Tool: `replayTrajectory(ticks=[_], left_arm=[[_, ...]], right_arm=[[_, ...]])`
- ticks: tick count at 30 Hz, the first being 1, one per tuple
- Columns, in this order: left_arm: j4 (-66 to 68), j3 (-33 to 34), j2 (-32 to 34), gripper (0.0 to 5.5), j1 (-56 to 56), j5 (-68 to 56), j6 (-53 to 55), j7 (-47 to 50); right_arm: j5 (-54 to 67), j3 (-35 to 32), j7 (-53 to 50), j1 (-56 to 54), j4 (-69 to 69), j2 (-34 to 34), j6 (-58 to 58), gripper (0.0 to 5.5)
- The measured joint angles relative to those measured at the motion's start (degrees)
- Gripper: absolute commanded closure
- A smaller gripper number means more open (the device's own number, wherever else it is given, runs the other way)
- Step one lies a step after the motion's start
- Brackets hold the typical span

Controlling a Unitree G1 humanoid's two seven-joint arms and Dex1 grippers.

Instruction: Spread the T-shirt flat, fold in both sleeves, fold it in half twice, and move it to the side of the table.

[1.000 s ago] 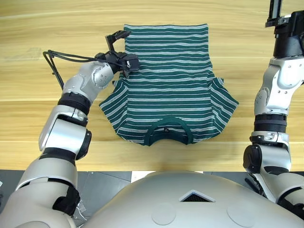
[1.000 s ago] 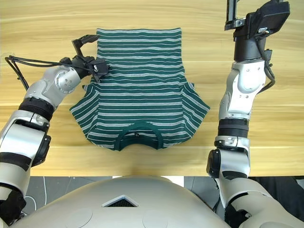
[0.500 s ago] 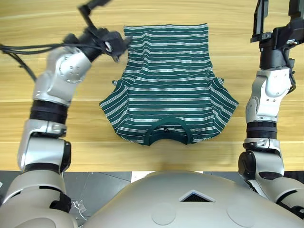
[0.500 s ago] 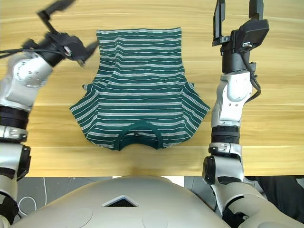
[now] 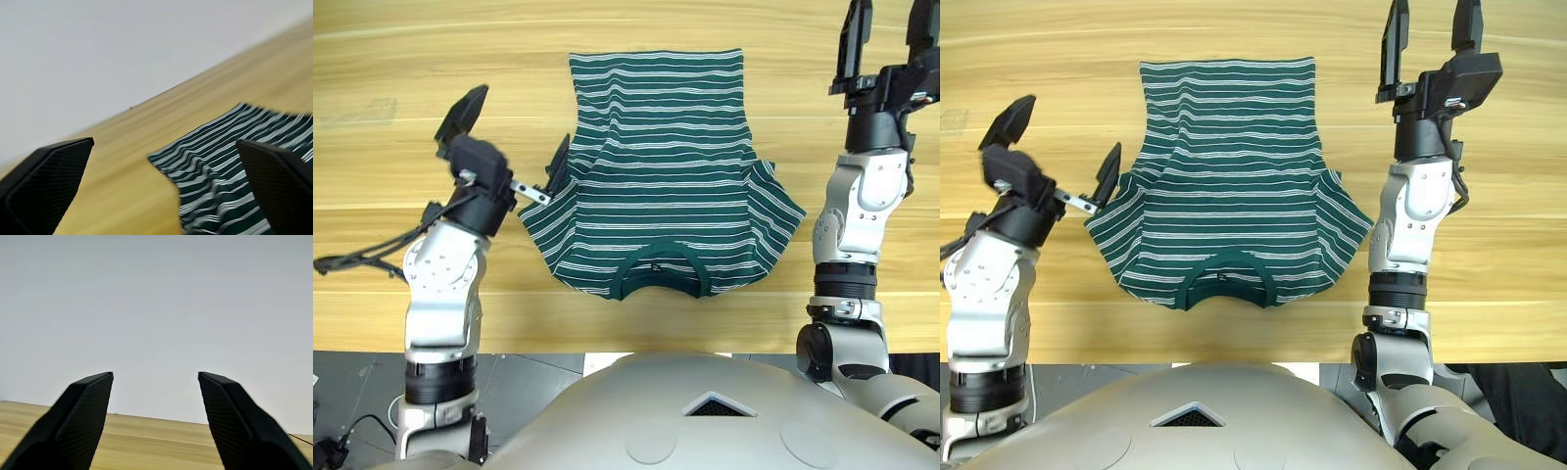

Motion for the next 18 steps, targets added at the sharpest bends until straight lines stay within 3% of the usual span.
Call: replayTrajectory(ticks=[4,7,12,18], left_arm=[[-3.73,3.84,-9.16,0.10,15.54,-26.07,10.80,5.65],[-2.21,5.49,-15.59,0.10,21.22,-42.27,18.06,13.24],[0.41,7.62,-19.02,0.10,20.38,-50.57,20.84,18.20],[4.41,10.17,-19.69,0.10,14.94,-49.76,20.15,19.29]], right_arm=[[1.16,-1.86,-0.26,1.56,-5.14,-0.99,2.91,2.28],[1.53,-2.92,-0.74,2.85,-8.96,-1.63,5.29,2.28],[1.13,-2.91,-1.00,3.72,-10.33,-1.62,6.40,2.28],[1.02,-3.09,-1.31,5.20,-10.60,-1.63,6.64,2.28]])
